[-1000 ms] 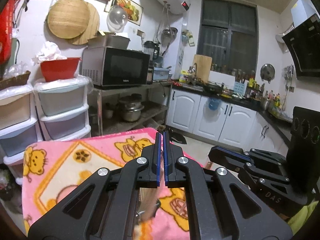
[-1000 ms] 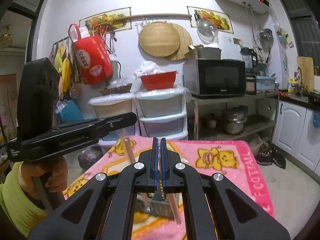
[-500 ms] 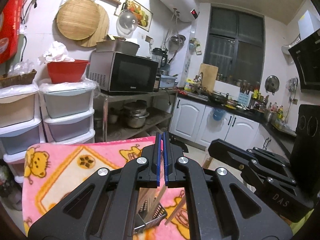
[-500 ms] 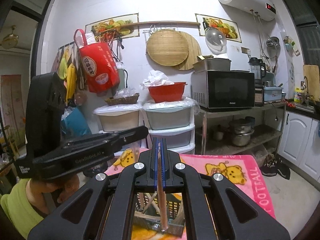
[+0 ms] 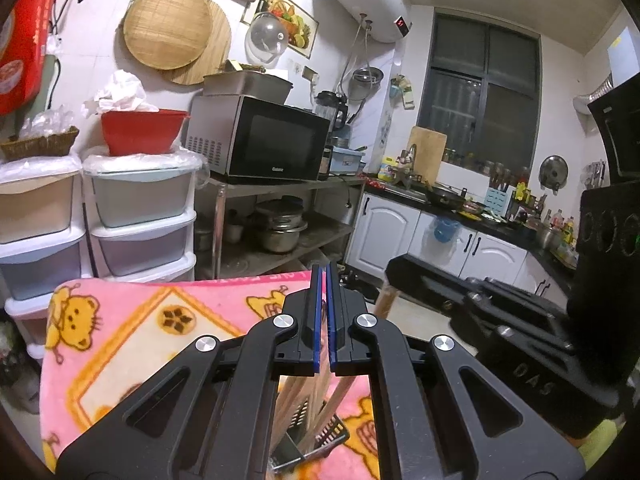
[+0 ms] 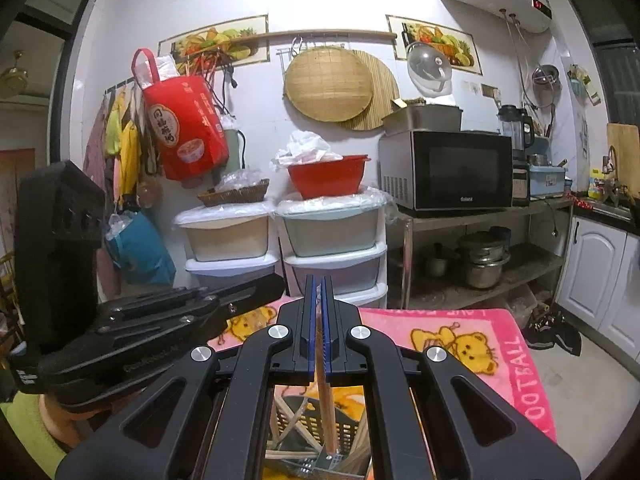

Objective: Organize utensils
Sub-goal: 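Lift both held chopsticks upright and carry them above the green caddy, then open both grippers to release the chopsticks into the caddy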

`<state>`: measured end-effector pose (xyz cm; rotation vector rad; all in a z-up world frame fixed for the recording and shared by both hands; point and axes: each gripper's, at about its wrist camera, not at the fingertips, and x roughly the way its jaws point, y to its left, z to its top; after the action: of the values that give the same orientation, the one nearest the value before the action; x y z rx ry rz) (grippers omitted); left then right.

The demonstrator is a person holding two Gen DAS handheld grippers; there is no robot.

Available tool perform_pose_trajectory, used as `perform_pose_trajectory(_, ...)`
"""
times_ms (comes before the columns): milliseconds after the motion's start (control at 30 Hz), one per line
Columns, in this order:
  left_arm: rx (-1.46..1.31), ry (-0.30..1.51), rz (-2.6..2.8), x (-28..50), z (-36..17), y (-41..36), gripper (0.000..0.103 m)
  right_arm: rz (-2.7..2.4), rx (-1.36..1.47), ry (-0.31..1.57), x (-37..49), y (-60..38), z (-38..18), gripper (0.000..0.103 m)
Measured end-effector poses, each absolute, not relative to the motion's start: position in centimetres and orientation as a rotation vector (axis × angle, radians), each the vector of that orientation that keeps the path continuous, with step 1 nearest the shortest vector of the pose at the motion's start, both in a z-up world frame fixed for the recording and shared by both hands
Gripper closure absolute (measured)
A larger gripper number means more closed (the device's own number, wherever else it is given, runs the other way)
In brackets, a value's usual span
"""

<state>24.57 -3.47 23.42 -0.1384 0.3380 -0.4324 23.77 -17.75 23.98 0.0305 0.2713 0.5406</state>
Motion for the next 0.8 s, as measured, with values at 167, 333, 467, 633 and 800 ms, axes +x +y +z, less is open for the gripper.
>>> perform_pose_trajectory(167,-0.137,0.352,-0.418,25.1,22.5,-3.1,0.102,0.532,0.025,0.319,25.2,-17.3,22.1,0.100)
perform_pose_trajectory(333,-0.125,0.367,-0.399,25.5,21.6,-2.9,0.102,0.527,0.026,0.358,26.0,-16.9,20.4,0.100)
perform_pose_trajectory(467,-0.123,0.384,-0.386,25.8,20.6,-2.5,0.102,0.526,0.026,0.377,26.4,-16.7,19.6,0.100)
perform_pose_trajectory(633,-0.125,0.413,-0.364,26.2,19.2,-2.0,0.102,0.512,0.030,0.395,26.9,-16.7,18.7,0.100)
perform_pose_trajectory(800,-0.122,0.452,-0.336,26.6,17.8,-1.4,0.102,0.502,0.032,0.425,27.3,-16.8,17.6,0.100)
